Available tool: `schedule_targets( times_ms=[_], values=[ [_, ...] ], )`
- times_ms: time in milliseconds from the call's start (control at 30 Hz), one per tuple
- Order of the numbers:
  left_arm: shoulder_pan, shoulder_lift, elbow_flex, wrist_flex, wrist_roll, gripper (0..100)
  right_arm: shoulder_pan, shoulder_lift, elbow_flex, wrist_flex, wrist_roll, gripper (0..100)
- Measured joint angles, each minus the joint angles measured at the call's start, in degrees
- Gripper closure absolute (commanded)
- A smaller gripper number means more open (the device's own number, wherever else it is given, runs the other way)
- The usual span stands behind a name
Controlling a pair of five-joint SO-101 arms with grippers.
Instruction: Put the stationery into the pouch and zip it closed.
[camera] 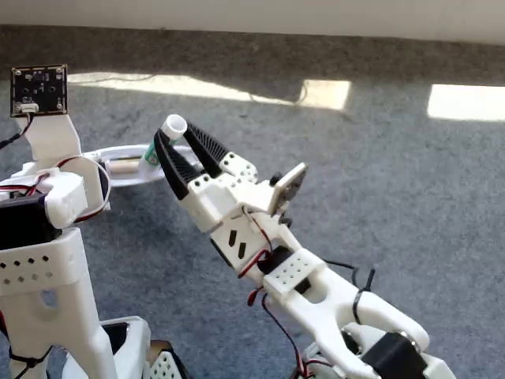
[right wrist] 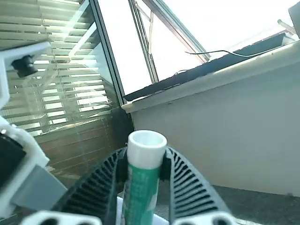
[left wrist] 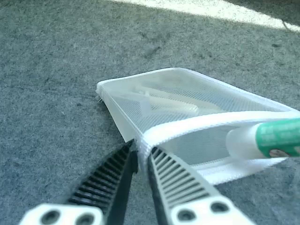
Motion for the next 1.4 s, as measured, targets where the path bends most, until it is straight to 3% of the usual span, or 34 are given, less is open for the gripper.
schedule_targets(
  times_ms=[233, 433, 700, 933, 1100, 1400],
  values=[
    [0.0, 0.26, 0.0, 0.0, 0.0, 99, -3.6, 5.36, 0.0, -3.08, 1.41, 99.0],
    [0.0, 0.26, 0.0, 0.0, 0.0, 99, -6.15, 5.36, 0.0, -3.08, 4.4, 86.4],
    [0.09, 0.26, 0.0, 0.09, 0.0, 99, -7.38, 4.66, 3.52, -3.08, 7.21, 86.4],
    [0.09, 0.26, 0.0, 0.09, 0.0, 99, -7.74, -6.51, 11.08, -2.73, 7.21, 86.5],
    [0.09, 0.35, 0.0, 0.09, 0.0, 99, -7.82, -15.91, 13.98, 8.44, 7.21, 86.5],
    [0.09, -0.18, 0.97, 0.09, 0.0, 99, -7.82, -35.34, 14.07, 42.2, 7.21, 86.3]
  ],
)
